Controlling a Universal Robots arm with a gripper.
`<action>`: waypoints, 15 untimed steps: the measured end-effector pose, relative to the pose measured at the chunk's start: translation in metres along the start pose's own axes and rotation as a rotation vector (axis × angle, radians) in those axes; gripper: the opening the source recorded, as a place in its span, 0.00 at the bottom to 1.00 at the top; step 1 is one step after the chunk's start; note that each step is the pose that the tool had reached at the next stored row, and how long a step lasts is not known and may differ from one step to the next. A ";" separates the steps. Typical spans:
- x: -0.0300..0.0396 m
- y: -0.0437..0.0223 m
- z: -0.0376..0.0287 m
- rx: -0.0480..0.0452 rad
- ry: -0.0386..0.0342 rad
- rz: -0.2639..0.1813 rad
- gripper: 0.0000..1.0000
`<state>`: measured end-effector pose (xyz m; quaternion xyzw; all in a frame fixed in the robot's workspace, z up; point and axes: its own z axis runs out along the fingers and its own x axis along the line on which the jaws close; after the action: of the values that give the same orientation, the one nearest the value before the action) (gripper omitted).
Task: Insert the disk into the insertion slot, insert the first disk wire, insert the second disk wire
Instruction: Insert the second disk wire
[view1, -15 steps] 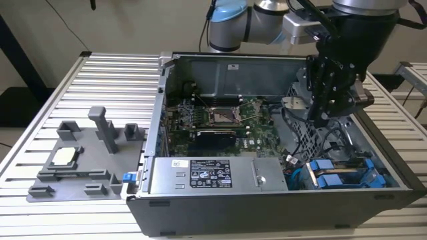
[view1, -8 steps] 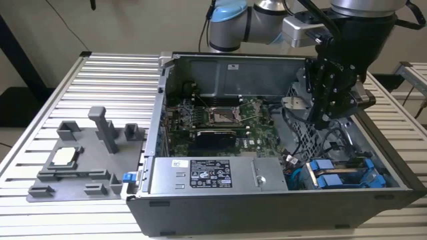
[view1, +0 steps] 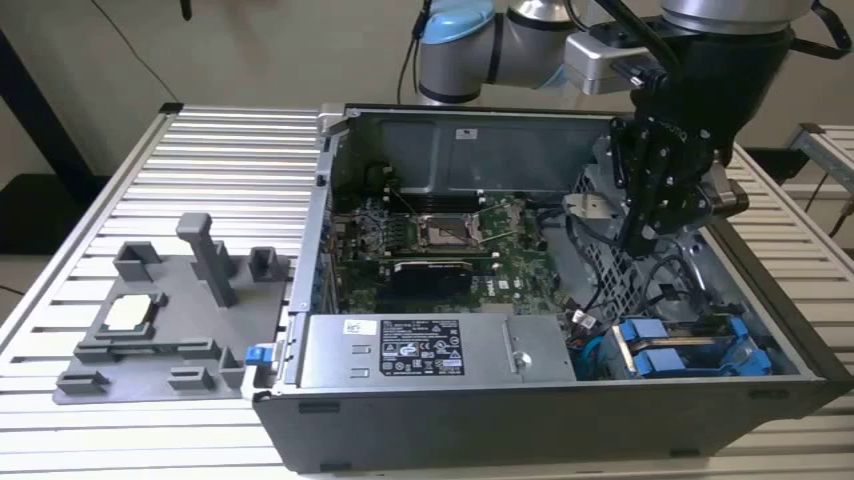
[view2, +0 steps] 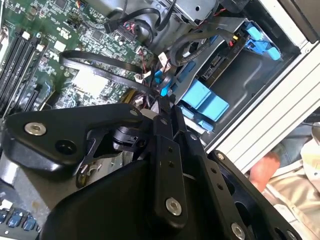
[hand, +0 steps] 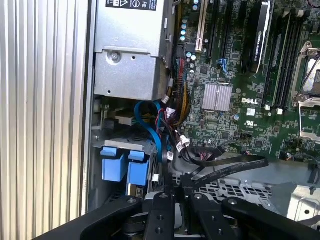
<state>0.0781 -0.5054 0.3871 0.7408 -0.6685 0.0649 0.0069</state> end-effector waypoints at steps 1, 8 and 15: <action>0.0000 0.0000 0.0000 0.0000 0.0001 0.000 0.18; 0.0000 0.0000 0.0000 0.0000 0.0006 0.000 0.16; 0.0000 0.0000 0.0000 -0.0001 0.0011 0.000 0.16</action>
<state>0.0781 -0.5054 0.3871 0.7408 -0.6685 0.0652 0.0073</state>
